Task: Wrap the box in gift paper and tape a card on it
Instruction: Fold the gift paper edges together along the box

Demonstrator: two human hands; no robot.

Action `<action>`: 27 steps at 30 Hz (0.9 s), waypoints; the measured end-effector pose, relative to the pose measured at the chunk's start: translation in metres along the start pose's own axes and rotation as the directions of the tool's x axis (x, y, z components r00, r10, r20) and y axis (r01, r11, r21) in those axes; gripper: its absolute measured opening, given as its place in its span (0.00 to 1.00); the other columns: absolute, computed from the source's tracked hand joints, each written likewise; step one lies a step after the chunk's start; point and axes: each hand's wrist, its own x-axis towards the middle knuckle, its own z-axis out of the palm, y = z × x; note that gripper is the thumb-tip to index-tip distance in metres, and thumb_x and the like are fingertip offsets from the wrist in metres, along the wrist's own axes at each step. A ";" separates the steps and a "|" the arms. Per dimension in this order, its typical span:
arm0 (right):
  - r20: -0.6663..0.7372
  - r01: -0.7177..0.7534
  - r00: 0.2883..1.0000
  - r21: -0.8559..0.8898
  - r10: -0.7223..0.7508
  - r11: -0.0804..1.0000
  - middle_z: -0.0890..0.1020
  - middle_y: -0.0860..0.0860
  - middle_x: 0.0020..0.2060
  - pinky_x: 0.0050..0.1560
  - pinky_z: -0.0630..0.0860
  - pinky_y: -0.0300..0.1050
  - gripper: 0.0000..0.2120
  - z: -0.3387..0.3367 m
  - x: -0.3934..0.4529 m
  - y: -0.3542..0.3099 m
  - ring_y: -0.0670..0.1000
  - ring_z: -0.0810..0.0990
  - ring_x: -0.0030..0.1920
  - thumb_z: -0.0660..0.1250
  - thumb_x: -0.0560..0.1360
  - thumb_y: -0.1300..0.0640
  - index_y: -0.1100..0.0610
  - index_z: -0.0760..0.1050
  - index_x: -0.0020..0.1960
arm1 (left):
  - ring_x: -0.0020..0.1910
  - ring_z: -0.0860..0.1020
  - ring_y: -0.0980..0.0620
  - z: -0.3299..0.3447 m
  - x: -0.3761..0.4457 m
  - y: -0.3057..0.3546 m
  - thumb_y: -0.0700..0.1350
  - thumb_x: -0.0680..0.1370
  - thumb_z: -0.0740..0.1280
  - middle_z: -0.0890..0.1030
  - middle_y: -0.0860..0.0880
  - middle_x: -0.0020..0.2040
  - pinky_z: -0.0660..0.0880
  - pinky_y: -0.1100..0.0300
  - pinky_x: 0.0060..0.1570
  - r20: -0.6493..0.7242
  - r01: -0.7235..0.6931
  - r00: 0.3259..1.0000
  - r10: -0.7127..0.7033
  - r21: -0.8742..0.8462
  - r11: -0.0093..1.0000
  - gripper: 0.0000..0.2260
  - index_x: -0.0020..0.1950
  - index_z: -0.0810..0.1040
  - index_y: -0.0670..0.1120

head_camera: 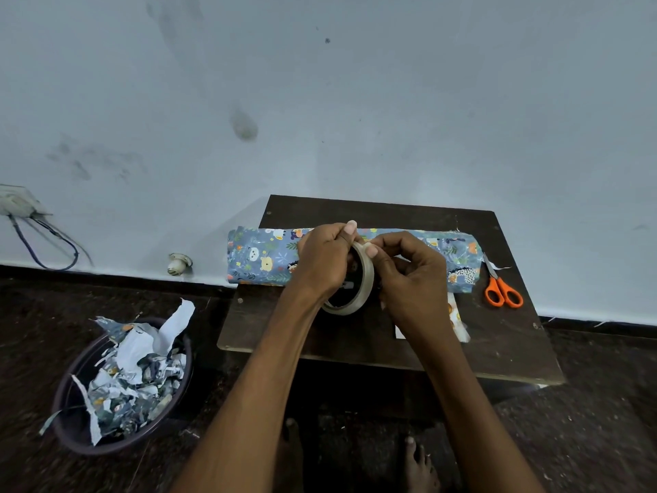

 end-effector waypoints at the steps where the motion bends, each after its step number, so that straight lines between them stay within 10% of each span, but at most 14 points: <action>1: 0.005 -0.029 1.000 0.026 0.029 0.999 0.85 0.46 0.36 0.29 0.74 0.35 0.07 -0.001 0.000 -0.004 0.45 0.80 0.32 0.71 0.79 0.63 0.53 0.82 0.45 | 0.39 0.74 0.51 0.000 0.001 0.000 0.50 0.86 0.58 0.77 0.49 0.34 0.70 0.56 0.44 -0.001 0.001 1.000 -0.001 -0.017 1.000 0.21 0.38 0.79 0.45; 9: 0.166 -0.180 0.972 0.085 0.164 0.980 0.87 0.55 0.41 0.41 0.80 0.37 0.07 -0.027 0.013 -0.012 0.48 0.86 0.41 0.73 0.74 0.68 0.59 0.84 0.48 | 0.31 0.71 0.51 -0.006 -0.001 0.002 0.56 0.75 0.63 0.73 0.48 0.28 0.69 0.53 0.39 0.086 -0.009 0.996 0.020 -0.123 0.992 0.20 0.29 0.76 0.43; 16: 0.041 0.088 0.996 -0.234 -0.081 0.968 0.85 0.49 0.51 0.54 0.80 0.40 0.08 -0.030 0.021 -0.006 0.46 0.83 0.53 0.74 0.76 0.64 0.55 0.85 0.54 | 0.31 0.77 0.55 -0.023 -0.005 0.009 0.40 0.82 0.65 0.80 0.48 0.30 0.74 0.58 0.42 0.295 -0.020 0.952 0.080 -0.202 0.979 0.13 0.38 0.82 0.43; 20: -0.110 0.216 0.954 -0.391 -0.278 0.895 0.83 0.50 0.47 0.46 0.78 0.39 0.08 -0.022 0.013 -0.005 0.50 0.81 0.46 0.77 0.73 0.64 0.55 0.86 0.51 | 0.33 0.80 0.55 -0.027 -0.006 0.010 0.37 0.80 0.67 0.83 0.50 0.32 0.77 0.64 0.39 0.325 -0.008 0.941 0.095 -0.259 0.966 0.08 0.42 0.83 0.40; 27: -0.081 0.252 0.948 -0.405 -0.309 0.879 0.82 0.50 0.41 0.37 0.77 0.34 0.03 -0.024 -0.003 -0.006 0.45 0.82 0.40 0.78 0.72 0.60 0.56 0.87 0.45 | 0.63 0.78 0.56 -0.031 -0.002 0.005 0.46 0.66 0.76 0.86 0.51 0.36 0.75 0.63 0.60 0.390 -0.068 0.907 0.159 -0.237 0.969 0.01 0.35 0.87 0.52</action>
